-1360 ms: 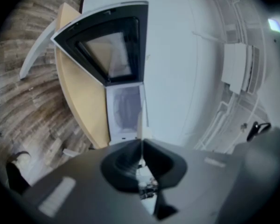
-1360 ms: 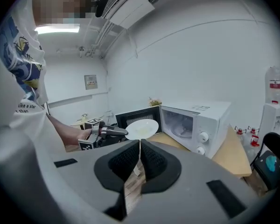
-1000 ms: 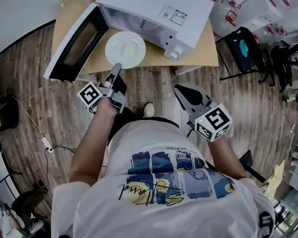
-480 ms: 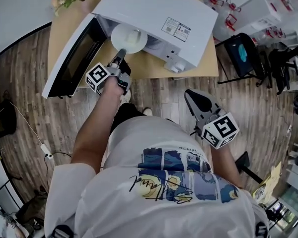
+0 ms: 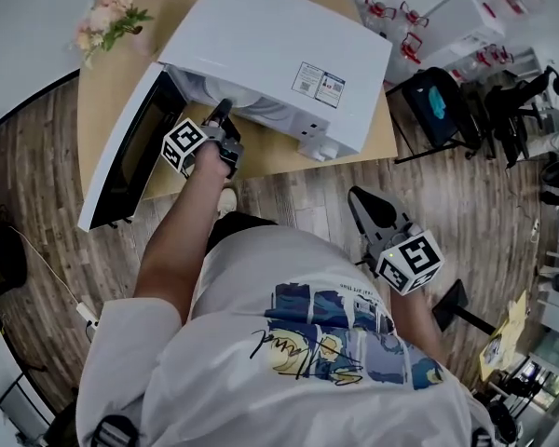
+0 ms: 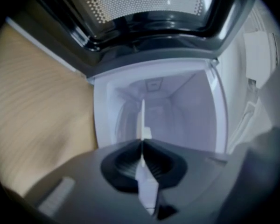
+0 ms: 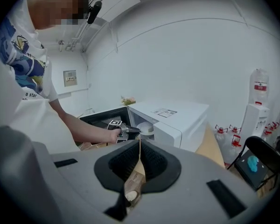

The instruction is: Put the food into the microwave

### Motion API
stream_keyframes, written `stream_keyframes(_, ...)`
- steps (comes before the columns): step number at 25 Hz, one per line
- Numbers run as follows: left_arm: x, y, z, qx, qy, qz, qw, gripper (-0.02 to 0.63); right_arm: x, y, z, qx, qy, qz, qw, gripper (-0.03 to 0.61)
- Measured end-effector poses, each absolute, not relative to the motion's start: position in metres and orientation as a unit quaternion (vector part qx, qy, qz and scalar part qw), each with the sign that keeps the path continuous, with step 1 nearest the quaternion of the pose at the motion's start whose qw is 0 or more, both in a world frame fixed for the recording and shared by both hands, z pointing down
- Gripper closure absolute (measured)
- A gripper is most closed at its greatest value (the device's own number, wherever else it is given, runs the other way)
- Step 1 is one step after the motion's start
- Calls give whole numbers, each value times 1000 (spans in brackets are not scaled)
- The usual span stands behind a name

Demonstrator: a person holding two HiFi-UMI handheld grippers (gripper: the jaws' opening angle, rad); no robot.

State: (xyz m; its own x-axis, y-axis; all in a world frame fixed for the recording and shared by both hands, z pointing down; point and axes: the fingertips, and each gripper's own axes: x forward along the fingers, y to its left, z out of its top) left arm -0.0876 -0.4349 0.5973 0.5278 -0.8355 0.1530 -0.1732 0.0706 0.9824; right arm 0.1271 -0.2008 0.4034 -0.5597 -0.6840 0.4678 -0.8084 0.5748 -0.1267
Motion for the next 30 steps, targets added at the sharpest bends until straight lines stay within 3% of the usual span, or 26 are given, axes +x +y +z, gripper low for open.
stream_keyframes(10,-84,-448,619,614,-430,-214,627,593,133,-203,407,450,-854,183,185,566)
stream_keyframes(19,-85,-451,620,646,-497,-60,577,554,128,-204,407,447,-857,190,173,565)
stream_keyframes(23,-90,-448,619,666,-543,33,511,517,127,-201,407,443,-859,189,170,566)
stream_keyframes(25,-91,-444,622,668,-558,66,487,434,128,-198,406,443,-860,190,169,566)
stream_keyframes(30,-95,-435,620,669,-571,63,472,420,135,-192,408,442,-862,188,163,565)
